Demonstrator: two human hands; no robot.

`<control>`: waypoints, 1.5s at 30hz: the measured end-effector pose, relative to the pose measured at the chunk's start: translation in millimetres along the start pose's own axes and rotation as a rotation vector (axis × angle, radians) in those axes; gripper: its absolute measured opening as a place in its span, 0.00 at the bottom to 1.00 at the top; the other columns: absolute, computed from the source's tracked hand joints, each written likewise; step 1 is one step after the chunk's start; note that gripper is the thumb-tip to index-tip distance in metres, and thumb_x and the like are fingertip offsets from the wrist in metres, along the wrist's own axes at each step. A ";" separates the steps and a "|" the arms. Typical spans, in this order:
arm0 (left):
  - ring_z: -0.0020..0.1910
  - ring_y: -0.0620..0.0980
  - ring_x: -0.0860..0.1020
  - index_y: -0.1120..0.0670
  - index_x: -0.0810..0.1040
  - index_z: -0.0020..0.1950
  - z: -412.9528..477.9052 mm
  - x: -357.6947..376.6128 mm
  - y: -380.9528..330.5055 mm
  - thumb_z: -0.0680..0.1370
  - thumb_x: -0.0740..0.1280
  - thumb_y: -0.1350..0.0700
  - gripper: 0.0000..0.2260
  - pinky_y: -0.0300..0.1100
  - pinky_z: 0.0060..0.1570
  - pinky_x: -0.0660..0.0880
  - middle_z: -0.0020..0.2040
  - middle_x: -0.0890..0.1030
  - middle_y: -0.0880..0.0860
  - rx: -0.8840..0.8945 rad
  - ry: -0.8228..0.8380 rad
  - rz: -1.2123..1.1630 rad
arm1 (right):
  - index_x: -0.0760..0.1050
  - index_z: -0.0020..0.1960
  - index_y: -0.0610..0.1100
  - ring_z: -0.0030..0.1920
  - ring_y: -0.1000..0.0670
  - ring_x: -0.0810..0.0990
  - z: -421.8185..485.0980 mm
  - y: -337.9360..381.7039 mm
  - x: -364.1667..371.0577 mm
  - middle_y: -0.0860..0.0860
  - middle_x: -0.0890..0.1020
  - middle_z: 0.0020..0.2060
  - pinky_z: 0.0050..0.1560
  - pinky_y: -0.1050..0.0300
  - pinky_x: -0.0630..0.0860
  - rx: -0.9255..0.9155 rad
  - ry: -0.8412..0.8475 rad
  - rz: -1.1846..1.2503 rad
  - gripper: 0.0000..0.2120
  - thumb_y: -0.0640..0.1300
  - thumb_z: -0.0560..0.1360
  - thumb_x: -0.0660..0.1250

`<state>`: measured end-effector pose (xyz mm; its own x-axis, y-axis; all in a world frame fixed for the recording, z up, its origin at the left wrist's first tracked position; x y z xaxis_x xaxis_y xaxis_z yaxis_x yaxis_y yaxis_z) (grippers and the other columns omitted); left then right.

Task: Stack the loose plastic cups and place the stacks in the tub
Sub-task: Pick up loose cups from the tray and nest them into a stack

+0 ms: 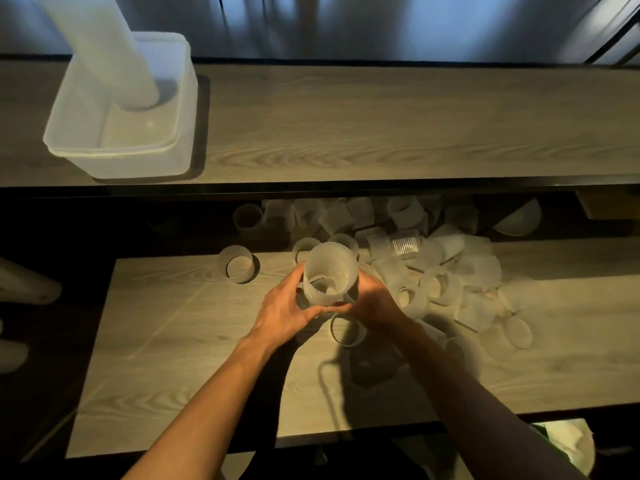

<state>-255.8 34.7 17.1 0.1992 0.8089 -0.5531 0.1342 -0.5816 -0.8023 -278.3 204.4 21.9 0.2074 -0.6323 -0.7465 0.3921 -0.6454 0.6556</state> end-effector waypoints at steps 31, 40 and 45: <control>0.62 0.41 0.72 0.42 0.65 0.75 -14.6 15.6 10.2 0.66 0.82 0.48 0.42 0.40 0.60 0.71 0.65 0.79 0.46 -0.084 0.063 -0.001 | 0.73 0.66 0.31 0.56 0.40 0.83 -20.6 -3.3 0.8 0.37 0.82 0.55 0.55 0.55 0.78 0.115 0.166 0.040 0.40 0.47 0.62 0.85; 0.58 0.38 0.73 0.43 0.65 0.75 -40.2 44.7 -21.0 0.67 0.81 0.46 0.41 0.32 0.56 0.70 0.66 0.77 0.43 -0.017 0.080 0.011 | 0.73 0.68 0.35 0.56 0.51 0.78 -61.0 -10.1 -27.7 0.41 0.82 0.58 0.52 0.79 0.66 0.106 0.120 0.051 0.39 0.53 0.64 0.82; 0.55 0.36 0.74 0.44 0.67 0.74 -50.5 53.9 -26.3 0.66 0.81 0.45 0.40 0.25 0.50 0.69 0.62 0.74 0.37 0.003 0.071 -0.008 | 0.74 0.66 0.33 0.55 0.46 0.83 -75.8 -14.3 -29.5 0.41 0.83 0.55 0.56 0.62 0.79 -0.010 0.073 0.058 0.41 0.62 0.66 0.74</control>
<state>-199.7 89.3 19.8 0.2670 0.8050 -0.5297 0.1330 -0.5752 -0.8071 -222.1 264.7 25.9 0.2943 -0.6352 -0.7141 0.3865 -0.6042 0.6968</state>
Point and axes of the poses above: each hand's wrist, its own z-axis towards the middle knuckle, its own x-axis out of the palm, y = z × x, the point moved 6 cm from there along z, towards the middle knuckle
